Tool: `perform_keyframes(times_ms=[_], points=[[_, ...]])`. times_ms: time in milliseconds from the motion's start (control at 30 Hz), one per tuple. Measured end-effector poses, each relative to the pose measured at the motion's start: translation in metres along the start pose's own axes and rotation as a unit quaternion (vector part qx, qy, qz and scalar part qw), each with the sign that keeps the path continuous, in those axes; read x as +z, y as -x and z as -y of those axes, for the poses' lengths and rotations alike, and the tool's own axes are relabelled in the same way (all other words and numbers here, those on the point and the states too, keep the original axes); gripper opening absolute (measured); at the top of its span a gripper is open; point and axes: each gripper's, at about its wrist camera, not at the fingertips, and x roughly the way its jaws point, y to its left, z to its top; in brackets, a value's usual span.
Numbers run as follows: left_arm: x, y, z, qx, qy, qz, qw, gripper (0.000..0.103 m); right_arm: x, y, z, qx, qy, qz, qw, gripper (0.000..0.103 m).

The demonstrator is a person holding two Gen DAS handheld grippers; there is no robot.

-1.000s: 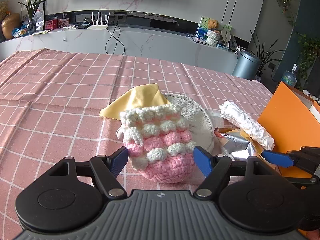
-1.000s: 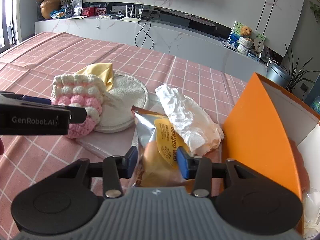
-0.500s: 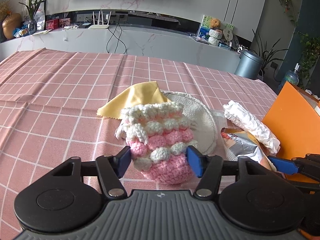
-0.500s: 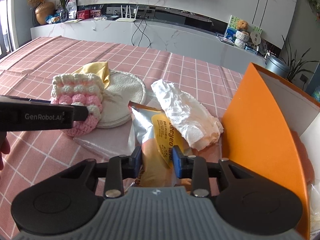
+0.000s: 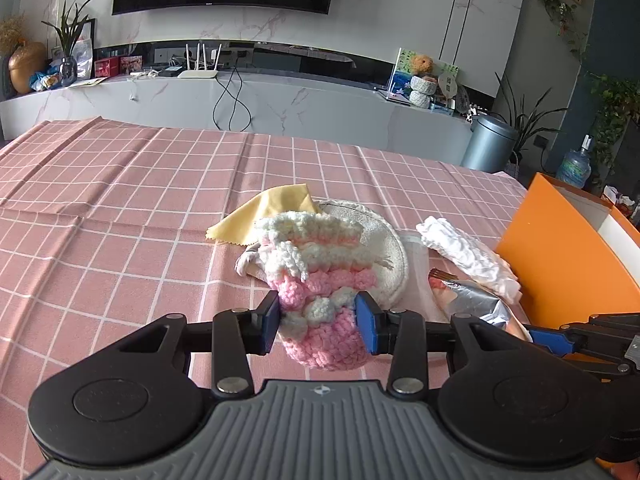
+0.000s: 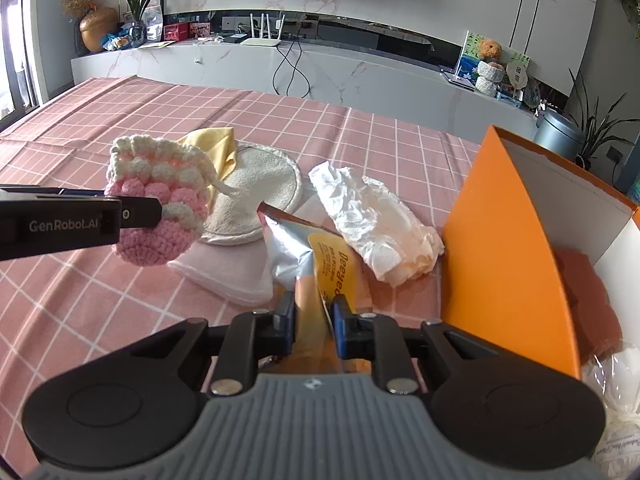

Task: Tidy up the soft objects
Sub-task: 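Close the right tool on the silver snack bag while the left tool grasps the pink crocheted pouch, then lift the snack bag with the right tool and the pouch with the left tool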

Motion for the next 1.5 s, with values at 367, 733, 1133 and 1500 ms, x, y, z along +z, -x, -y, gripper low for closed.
perform_keyframes(times_ms=[367, 733, 1133, 1500], points=[[-0.021, 0.037, 0.018, -0.018, -0.022, -0.018, 0.9994, 0.046, -0.019, 0.049, -0.003, 0.030, 0.008, 0.007, 0.999, 0.016], [-0.054, 0.054, 0.022, -0.024, -0.030, -0.059, 0.9975, 0.046, -0.056, 0.070, -0.013, 0.045, 0.014, -0.015, 0.999, 0.016], [-0.061, 0.062, 0.027, -0.019, -0.035, -0.060, 0.9974, 0.046, -0.060, 0.086, 0.000, 0.078, -0.030, 0.016, 0.996, 0.035], [-0.061, 0.060, 0.025, -0.022, -0.036, -0.061, 0.9973, 0.046, -0.055, 0.058, 0.001, 0.048, -0.015, -0.005, 0.999, 0.051]])
